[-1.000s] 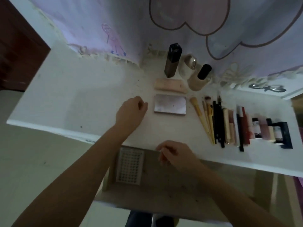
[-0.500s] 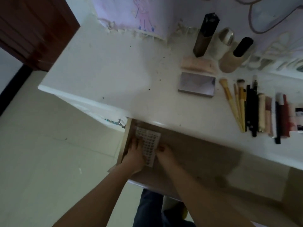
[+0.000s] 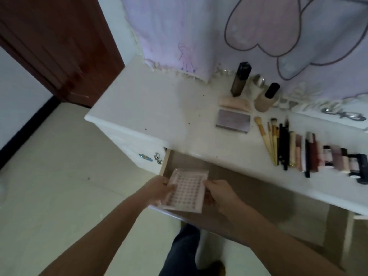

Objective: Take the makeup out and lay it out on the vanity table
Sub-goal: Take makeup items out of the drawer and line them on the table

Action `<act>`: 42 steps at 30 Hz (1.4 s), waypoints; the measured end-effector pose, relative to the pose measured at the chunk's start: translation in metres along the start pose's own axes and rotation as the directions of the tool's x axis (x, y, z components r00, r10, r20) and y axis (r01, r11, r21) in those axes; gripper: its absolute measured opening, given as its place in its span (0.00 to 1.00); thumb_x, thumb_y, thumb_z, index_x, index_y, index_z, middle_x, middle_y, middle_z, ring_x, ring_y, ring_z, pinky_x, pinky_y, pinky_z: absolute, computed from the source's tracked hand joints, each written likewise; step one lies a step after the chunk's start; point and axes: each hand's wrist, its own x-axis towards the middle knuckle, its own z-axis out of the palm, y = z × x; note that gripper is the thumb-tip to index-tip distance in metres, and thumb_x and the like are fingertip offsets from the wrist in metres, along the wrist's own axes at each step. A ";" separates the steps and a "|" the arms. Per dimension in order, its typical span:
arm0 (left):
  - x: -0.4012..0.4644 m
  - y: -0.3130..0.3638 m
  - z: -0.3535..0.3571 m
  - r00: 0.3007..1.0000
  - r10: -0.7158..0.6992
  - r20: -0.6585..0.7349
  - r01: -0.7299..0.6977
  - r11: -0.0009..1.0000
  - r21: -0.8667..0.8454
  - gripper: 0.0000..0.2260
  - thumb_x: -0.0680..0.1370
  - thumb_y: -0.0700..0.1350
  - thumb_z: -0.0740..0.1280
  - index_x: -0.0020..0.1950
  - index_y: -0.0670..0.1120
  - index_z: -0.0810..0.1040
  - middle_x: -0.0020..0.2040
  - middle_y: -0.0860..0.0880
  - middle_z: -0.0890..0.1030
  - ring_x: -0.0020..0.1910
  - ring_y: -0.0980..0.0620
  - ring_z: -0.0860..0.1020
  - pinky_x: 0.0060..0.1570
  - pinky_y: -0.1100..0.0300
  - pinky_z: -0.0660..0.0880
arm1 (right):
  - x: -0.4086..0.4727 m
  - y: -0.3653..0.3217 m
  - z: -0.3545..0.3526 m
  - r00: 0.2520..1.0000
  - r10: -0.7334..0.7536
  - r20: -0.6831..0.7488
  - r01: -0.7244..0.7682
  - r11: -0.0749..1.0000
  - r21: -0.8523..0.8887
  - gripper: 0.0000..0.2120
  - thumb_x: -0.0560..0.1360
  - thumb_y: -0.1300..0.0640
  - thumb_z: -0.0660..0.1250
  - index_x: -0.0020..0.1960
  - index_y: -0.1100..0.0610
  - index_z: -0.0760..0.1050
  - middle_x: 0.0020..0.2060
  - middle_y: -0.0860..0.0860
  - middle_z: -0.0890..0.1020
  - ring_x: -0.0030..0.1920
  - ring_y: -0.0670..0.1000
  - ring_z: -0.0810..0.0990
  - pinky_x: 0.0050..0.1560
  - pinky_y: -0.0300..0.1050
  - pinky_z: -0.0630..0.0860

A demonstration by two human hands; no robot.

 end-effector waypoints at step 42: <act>0.019 0.092 0.019 0.952 0.264 -0.153 -0.291 0.937 -0.195 0.07 0.79 0.42 0.62 0.48 0.40 0.76 0.34 0.49 0.77 0.33 0.52 0.75 0.32 0.66 0.72 | -0.029 -0.042 -0.108 0.993 -0.108 -0.042 0.111 0.991 0.072 0.10 0.80 0.66 0.57 0.55 0.67 0.75 0.52 0.62 0.80 0.45 0.50 0.83 0.44 0.36 0.81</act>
